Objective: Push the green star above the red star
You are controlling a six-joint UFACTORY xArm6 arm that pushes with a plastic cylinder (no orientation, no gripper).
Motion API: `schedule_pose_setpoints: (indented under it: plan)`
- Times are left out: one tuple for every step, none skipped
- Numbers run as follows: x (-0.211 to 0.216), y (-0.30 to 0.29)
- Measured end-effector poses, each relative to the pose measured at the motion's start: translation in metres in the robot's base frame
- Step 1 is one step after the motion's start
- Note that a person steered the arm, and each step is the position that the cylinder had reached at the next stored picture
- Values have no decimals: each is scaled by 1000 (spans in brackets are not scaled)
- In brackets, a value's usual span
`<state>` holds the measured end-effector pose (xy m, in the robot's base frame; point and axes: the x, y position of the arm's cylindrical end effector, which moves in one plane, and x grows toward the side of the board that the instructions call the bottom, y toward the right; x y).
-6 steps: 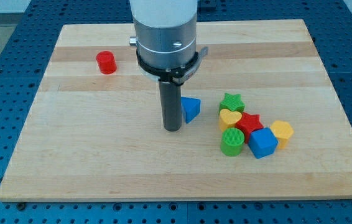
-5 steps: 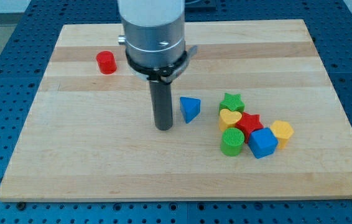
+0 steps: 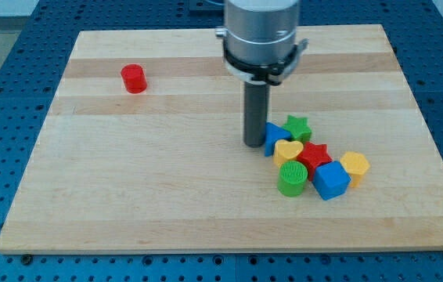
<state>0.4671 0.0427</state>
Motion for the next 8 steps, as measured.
schedule_pose_setpoints:
  plan:
    - [5, 24]
    - [10, 38]
    - [15, 53]
    - [15, 72]
    - [22, 73]
    - [22, 73]
    - [15, 58]
    - [-4, 37]
